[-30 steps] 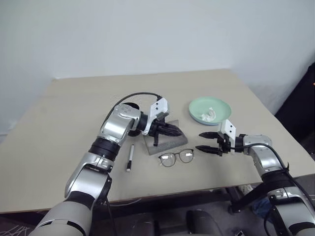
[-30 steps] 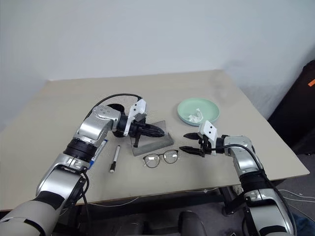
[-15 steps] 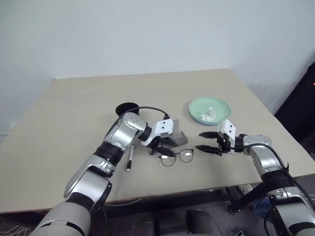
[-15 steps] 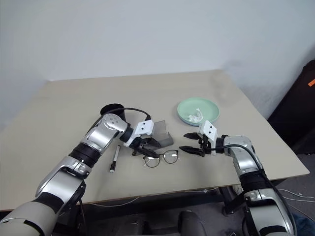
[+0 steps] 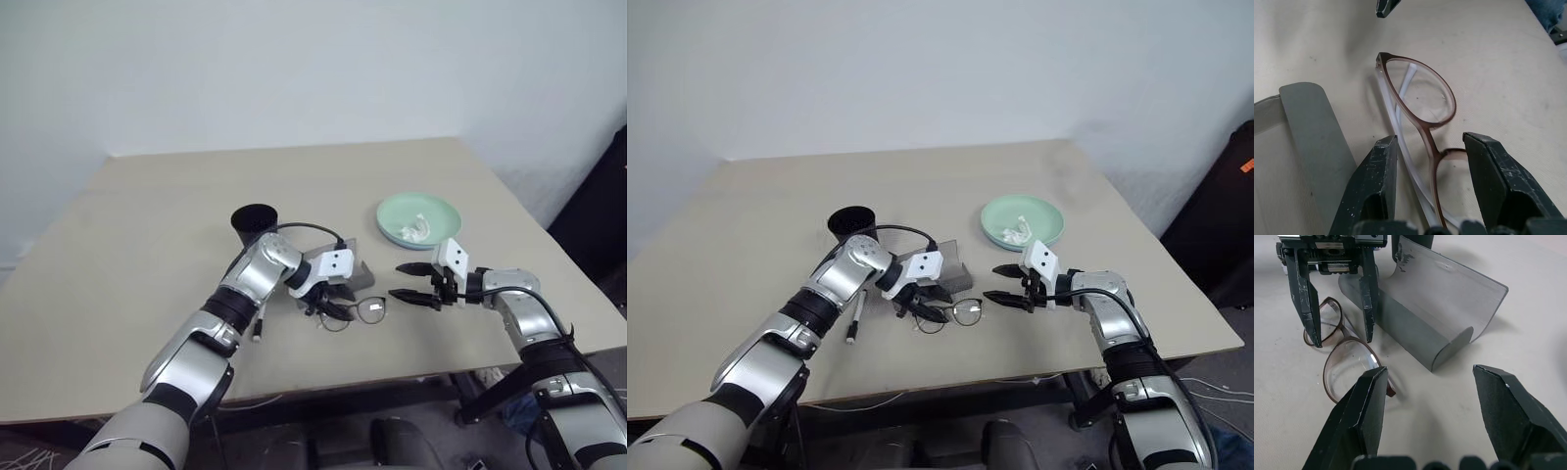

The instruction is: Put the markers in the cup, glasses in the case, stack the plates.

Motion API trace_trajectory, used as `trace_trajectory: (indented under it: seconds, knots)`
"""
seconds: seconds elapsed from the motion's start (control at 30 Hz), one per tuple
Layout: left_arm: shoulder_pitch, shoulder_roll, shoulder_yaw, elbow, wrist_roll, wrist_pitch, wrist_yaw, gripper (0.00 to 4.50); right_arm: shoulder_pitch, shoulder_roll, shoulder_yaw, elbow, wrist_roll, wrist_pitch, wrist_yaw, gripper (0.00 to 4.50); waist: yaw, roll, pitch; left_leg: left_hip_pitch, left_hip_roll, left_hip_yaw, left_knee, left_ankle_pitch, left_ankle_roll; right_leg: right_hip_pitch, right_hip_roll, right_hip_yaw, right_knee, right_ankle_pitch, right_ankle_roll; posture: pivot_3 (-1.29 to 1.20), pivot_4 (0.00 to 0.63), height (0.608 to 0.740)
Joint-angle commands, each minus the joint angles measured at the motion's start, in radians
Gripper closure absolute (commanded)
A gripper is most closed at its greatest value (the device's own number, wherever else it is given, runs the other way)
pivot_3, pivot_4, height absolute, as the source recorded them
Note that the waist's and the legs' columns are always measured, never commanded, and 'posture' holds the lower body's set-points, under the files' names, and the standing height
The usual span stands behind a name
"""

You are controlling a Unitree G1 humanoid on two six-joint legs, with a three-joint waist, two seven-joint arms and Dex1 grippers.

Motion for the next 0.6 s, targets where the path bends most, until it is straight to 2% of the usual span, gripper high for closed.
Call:
trace_trajectory:
  seconds: [0.03,0.13,0.3,0.6]
  knots:
    - [-0.02,-0.003,0.015,-0.01,0.003,-0.008,0.002,2.32,-0.016,-0.009,-0.011,-0.007,0.004,-0.017,-0.005,1.48,0.0,0.0,0.0,0.0,0.0,0.0,0.0,0.0,0.0,0.0,0.0,0.0,0.0,0.0,0.0,0.0,0.0,0.733]
    - [-0.019,0.002,0.015,-0.009,0.003,-0.012,0.0,2.91,-0.018,-0.009,-0.01,-0.002,0.003,-0.019,-0.007,1.48,0.0,0.0,0.0,0.0,0.0,0.0,0.0,0.0,0.0,0.0,0.0,0.0,0.0,0.0,0.0,0.0,0.0,0.733]
    - [-0.017,0.008,0.02,-0.018,-0.005,-0.009,-0.01,4.47,-0.025,-0.008,-0.009,0.006,0.002,-0.025,-0.008,1.48,0.0,0.0,0.0,0.0,0.0,0.0,0.0,0.0,0.0,0.0,0.0,0.0,0.0,0.0,0.0,0.0,0.0,0.733]
    - [-0.016,0.019,0.033,-0.037,-0.014,-0.008,-0.026,4.47,-0.036,-0.007,-0.008,0.021,0.0,-0.034,-0.014,1.48,0.0,0.0,0.0,0.001,0.0,0.001,0.0,0.0,0.001,0.0,0.0,0.001,0.0,0.0,0.0,0.0,0.0,0.733]
